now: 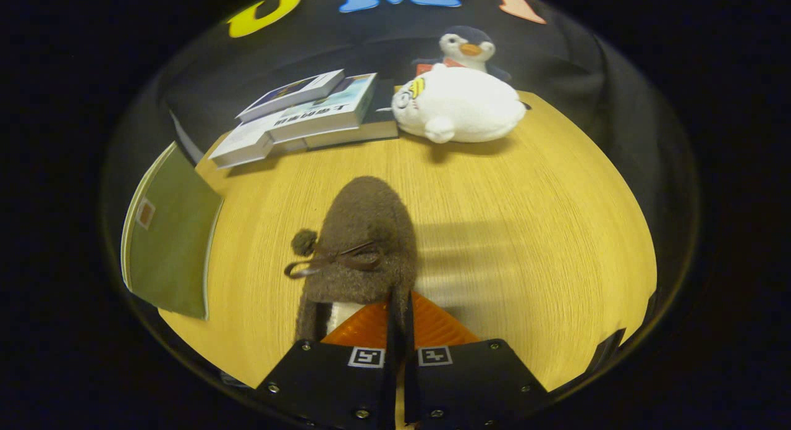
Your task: Open the storage box then place both shoes into the box .Put the left shoe in first, then the right shoe, with the right side of both shoes facing outward in a uniform manner.
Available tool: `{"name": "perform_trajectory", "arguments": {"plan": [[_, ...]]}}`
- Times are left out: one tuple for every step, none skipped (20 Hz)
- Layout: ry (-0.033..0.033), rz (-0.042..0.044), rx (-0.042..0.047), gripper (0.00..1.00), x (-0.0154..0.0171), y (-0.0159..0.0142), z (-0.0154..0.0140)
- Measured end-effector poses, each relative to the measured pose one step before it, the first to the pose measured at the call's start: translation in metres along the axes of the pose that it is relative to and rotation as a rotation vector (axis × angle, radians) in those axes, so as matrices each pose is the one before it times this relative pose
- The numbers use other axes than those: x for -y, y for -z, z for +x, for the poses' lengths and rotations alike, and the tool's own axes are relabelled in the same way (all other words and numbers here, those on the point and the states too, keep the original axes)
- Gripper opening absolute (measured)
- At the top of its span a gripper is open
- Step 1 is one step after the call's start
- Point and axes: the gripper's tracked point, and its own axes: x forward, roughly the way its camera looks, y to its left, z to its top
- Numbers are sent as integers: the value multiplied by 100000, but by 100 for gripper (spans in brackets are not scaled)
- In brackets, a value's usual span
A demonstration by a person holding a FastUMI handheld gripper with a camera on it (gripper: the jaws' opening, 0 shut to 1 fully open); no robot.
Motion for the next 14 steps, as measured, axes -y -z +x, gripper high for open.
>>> {"name": "perform_trajectory", "arguments": {"plan": [[-1496, 5216, -986, 5, -158, -13, -149], [-1932, 3897, -1737, 6, -261, 44, -148], [-581, 2818, -702, 5, -6, 2, -166], [-671, 1690, 285, 5, -233, -264, -186], [-804, 1326, 508, 5, -286, -143, -374], [-895, 539, 160, 5, -359, -135, -300], [-967, 827, 588, 6, -470, -245, -352], [-1198, 742, 636, 6, -615, -194, -388], [-959, 794, 367, 6, -569, -240, -414], [-1352, 798, 497, 6, -721, -180, -387], [-1631, 970, 469, 6, -875, -176, -511], [-1910, 659, 119, 5, -975, -158, -534], [-1970, 704, 424, 5, -1200, -220, -514], [-1556, 79, 451, 5, -982, -221, -464]]}}
